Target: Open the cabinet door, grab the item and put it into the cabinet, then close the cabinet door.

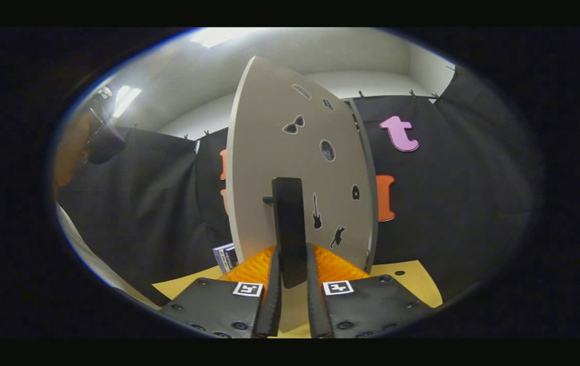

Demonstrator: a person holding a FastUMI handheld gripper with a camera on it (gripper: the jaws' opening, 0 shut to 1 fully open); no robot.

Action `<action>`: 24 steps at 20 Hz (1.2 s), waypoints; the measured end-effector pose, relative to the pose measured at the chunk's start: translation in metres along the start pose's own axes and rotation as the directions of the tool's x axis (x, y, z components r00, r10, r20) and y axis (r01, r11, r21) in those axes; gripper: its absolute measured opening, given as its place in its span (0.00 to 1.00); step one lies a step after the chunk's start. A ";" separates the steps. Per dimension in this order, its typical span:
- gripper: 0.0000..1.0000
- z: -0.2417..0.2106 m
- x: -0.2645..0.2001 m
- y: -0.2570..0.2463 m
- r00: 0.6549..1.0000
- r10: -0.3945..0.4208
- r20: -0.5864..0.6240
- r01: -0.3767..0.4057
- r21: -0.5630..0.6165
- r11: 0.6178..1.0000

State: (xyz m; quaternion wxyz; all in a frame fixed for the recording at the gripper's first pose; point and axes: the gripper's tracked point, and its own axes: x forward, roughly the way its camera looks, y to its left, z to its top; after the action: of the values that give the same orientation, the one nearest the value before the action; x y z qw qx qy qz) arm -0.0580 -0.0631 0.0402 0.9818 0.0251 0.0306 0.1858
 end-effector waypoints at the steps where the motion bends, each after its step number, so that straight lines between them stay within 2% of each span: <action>1: 0.30 0.000 -0.006 -0.009 1.000 -0.025 0.003 0.025 0.004 1.000; 10: 0.29 0.003 -0.045 -0.069 0.980 -0.201 0.001 0.201 0.005 0.980; 16: 0.25 0.004 -0.065 -0.113 0.950 -0.312 0.007 0.311 0.051 0.949; 21: 0.21 -0.002 -0.083 -0.116 0.950 -0.313 0.002 0.309 0.144 0.940; 24: 0.20 -0.006 -0.100 -0.114 0.933 -0.359 0.003 0.355 0.145 0.924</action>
State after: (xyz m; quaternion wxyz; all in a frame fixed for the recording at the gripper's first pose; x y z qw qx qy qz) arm -0.1099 -0.2057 0.0326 0.9952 0.0915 0.0335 0.0011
